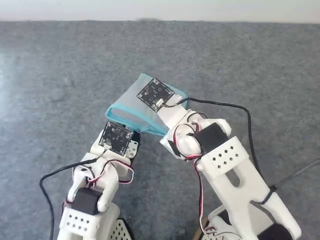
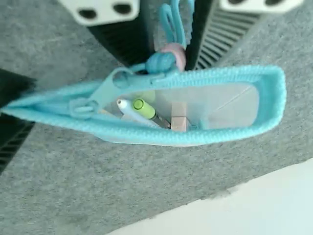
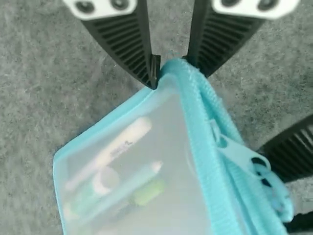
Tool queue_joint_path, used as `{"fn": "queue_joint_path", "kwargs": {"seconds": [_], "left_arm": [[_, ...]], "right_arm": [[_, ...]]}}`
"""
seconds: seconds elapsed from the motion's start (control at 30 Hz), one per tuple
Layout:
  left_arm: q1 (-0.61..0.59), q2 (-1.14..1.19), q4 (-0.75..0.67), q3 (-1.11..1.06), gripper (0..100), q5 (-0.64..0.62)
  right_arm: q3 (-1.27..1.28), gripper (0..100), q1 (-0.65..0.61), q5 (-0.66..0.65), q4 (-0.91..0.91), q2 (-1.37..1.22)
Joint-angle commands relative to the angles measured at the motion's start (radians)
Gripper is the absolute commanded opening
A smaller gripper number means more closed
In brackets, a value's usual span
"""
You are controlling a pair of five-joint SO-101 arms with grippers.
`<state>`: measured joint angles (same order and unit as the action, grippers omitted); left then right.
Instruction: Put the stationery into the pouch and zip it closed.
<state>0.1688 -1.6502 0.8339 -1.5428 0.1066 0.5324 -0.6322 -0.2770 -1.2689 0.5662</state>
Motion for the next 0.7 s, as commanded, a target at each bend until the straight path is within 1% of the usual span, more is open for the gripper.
{"fn": "queue_joint_path", "kwargs": {"seconds": [0.0,0.2,0.37,0.53,0.67], "left_arm": [[-0.068,-0.011,-0.031,0.016,1,0.008],[-0.183,-0.011,-0.031,0.042,1,0.008],[-0.201,-0.011,-0.031,0.042,1,0.008],[-0.27,-0.011,-0.032,0.044,1,0.008],[-0.27,-0.009,-0.032,0.041,1,0.008]], "right_arm": [[0.009,0.6,0.042,-0.025,0.022,0.021],[0.095,0.6,0.186,-0.064,0.117,0.019],[0.144,0.6,0.282,-0.097,0.165,0.019],[0.147,0.6,0.414,-0.098,0.209,0.018],[0.137,0.6,0.478,-0.098,0.219,-0.021]]}}
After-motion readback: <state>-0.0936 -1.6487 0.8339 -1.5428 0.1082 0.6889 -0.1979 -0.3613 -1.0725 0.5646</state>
